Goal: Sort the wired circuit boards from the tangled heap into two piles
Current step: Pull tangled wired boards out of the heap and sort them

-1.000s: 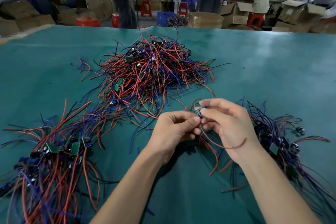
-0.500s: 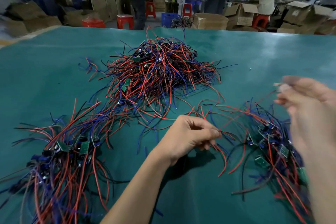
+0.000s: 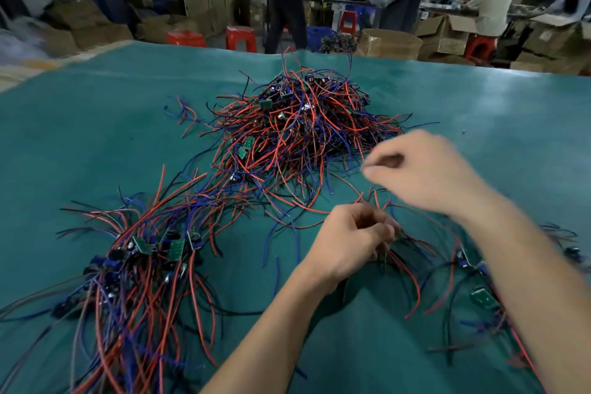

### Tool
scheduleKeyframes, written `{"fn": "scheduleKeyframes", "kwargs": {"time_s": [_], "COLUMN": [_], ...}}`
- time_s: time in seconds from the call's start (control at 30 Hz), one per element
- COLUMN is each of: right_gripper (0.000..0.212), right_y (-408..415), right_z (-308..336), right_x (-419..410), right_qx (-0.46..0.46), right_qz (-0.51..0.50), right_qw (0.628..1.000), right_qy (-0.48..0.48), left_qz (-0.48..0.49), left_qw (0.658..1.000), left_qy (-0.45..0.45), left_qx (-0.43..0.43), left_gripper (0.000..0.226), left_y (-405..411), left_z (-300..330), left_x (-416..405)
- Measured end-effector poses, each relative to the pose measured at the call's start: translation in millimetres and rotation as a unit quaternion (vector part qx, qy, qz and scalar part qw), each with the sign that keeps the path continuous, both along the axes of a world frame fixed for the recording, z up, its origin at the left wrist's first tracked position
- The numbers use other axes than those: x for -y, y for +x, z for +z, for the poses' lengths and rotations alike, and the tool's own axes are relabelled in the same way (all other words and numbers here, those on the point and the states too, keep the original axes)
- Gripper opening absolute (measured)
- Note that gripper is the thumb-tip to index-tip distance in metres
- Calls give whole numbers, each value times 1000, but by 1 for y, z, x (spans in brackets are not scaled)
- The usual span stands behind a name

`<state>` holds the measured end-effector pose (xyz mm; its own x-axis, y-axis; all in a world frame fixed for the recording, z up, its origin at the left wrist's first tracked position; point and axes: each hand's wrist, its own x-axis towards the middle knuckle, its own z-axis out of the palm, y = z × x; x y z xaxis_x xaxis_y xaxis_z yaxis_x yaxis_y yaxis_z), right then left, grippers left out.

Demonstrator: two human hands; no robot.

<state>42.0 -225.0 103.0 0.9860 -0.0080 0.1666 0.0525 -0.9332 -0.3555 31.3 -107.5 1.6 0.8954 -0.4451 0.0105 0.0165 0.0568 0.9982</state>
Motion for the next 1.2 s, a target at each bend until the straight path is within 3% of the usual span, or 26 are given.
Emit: {"fn": "scheduleKeyframes", "kwargs": {"time_s": [0.1,0.13,0.2,0.33,0.47,0.63,0.9,1.2], "right_gripper": [12,5,16,51,43,19,26,32], "right_y": [46,59,77,92,94,93,63,16], "right_z": [-24,-33,-50,-68,-70,-66,-34,-40], "right_x": [-55,-68,-84,-90,-91,-74,2,32], "right_qx": [-85,-111,-134,-78,-48,-97,0,18], "right_qz": [52,51,12,-55,-76,-87,-61,-35], "right_qw": [995,992,989,991,991,991,970,953], "right_qy": [-29,-41,-66,-92,-103,21,236,300], "left_qz": [1,4,17,16,22,-6,6,87], "left_qw": [1000,999,999,997,998,1000,999,960], "left_qy": [15,15,6,-22,-27,-16,-23,-199], "left_qx": [19,31,48,71,61,25,-33,-178], "left_gripper": [23,30,37,27,26,29,21,12], "left_y": [-1,-1,-2,0,2,0,5,10], "left_z": [1,1,1,0,-1,0,0,7], "left_x": [-1,-2,-5,-11,-12,-7,-2,-4]}}
